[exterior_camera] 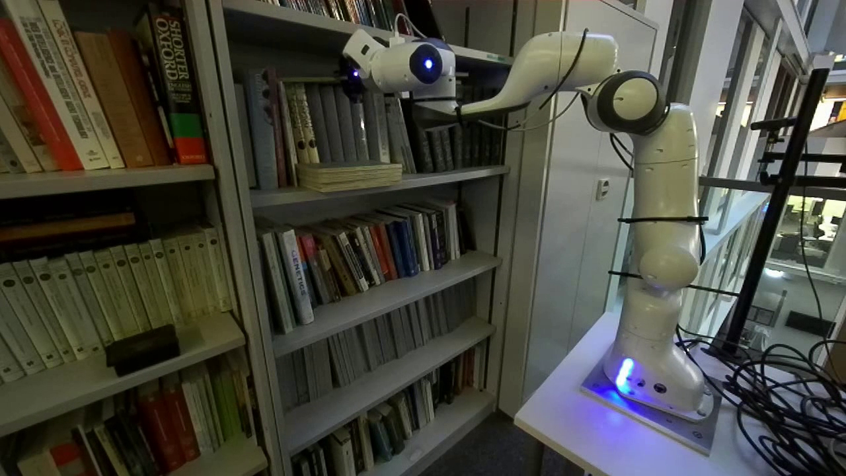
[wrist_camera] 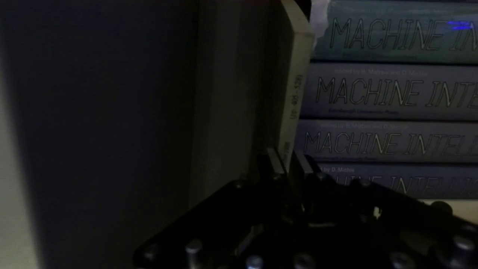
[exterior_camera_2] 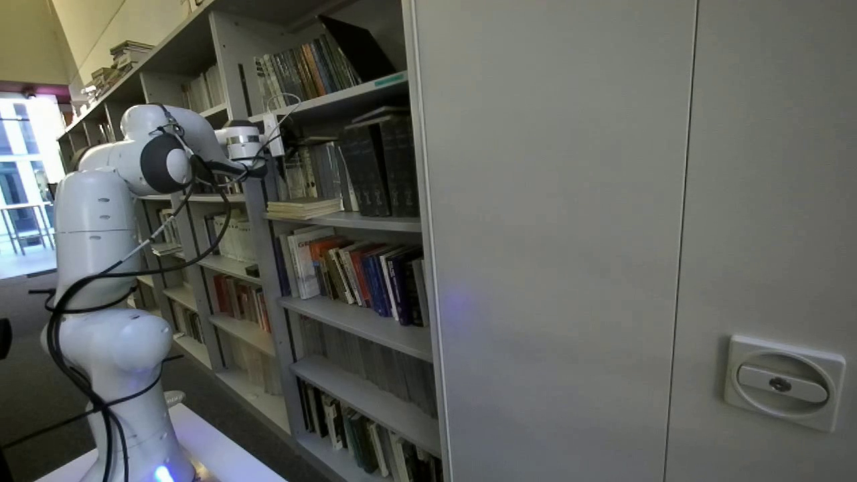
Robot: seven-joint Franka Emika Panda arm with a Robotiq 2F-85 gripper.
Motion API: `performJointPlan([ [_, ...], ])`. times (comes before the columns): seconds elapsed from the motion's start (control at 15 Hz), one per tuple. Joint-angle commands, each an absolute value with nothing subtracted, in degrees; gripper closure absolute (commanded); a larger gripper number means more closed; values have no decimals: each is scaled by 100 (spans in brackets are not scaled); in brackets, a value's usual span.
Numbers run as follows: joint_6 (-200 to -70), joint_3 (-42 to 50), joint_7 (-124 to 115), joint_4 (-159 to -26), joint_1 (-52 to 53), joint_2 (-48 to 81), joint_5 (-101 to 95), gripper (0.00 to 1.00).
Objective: Put the book on top of the books on the shelf
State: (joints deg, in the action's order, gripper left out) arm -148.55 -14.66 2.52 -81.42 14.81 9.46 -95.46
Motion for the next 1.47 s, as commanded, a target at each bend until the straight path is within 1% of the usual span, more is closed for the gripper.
performJointPlan([
  [0.0, -14715, -1452, 221, -8265, 1484, 842, -9570, 97],
  [0.33, -14697, -1437, 294, -8167, 1472, 980, -9538, 97],
  [0.93, -14803, -1226, 507, -7122, 1505, 1695, -9458, 97],
  [1.33, -14729, -1160, 477, -6900, 1447, 1839, -9480, 97],
  [1.4, -14742, -1159, 493, -6932, 1435, 1819, -9436, 65],
])
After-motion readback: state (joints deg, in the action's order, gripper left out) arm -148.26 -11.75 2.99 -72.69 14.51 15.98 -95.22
